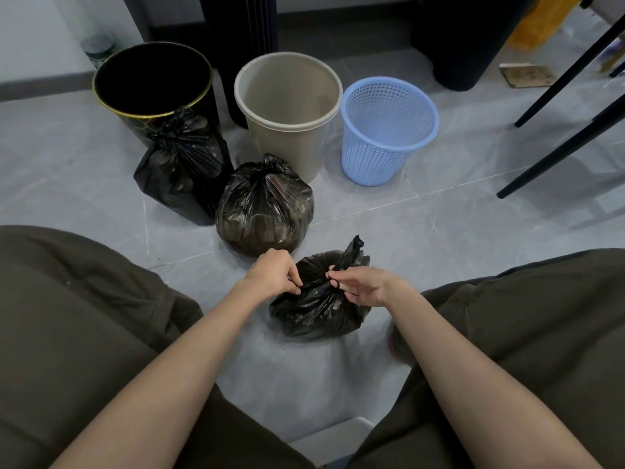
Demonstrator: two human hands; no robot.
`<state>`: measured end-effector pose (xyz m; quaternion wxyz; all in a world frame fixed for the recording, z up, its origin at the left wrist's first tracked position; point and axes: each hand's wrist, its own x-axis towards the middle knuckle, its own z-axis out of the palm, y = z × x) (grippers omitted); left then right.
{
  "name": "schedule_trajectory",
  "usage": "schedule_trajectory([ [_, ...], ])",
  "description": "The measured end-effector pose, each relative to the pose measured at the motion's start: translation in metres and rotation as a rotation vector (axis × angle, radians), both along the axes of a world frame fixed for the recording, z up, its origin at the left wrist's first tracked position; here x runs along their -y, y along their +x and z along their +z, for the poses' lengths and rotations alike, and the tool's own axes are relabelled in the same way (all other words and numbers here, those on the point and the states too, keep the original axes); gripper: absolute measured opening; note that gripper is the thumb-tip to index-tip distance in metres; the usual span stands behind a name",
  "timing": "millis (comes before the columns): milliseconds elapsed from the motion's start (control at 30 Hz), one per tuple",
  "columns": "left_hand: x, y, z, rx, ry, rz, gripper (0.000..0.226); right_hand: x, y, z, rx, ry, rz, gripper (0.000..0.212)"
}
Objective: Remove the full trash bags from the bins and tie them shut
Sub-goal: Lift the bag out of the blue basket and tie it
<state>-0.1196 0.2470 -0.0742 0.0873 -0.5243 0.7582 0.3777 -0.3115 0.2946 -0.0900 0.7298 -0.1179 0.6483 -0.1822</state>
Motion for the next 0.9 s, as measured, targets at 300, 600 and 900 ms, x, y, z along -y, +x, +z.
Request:
schedule_trajectory([
  [300, -0.007, 0.011, -0.024, -0.059, 0.136, -0.046, 0.028, 0.007, 0.008, -0.001, -0.545, -0.438, 0.35, 0.041],
  [600, 0.016, 0.005, -0.014, -0.064, -0.214, -0.183, 0.051, 0.002, 0.002, 0.007, -0.671, -0.58, 0.749, 0.039],
  [900, 0.012, -0.018, -0.021, 0.208, -0.401, -0.606, 0.033, 0.0, 0.008, 0.015, -0.686, -0.79, 0.893, 0.04],
])
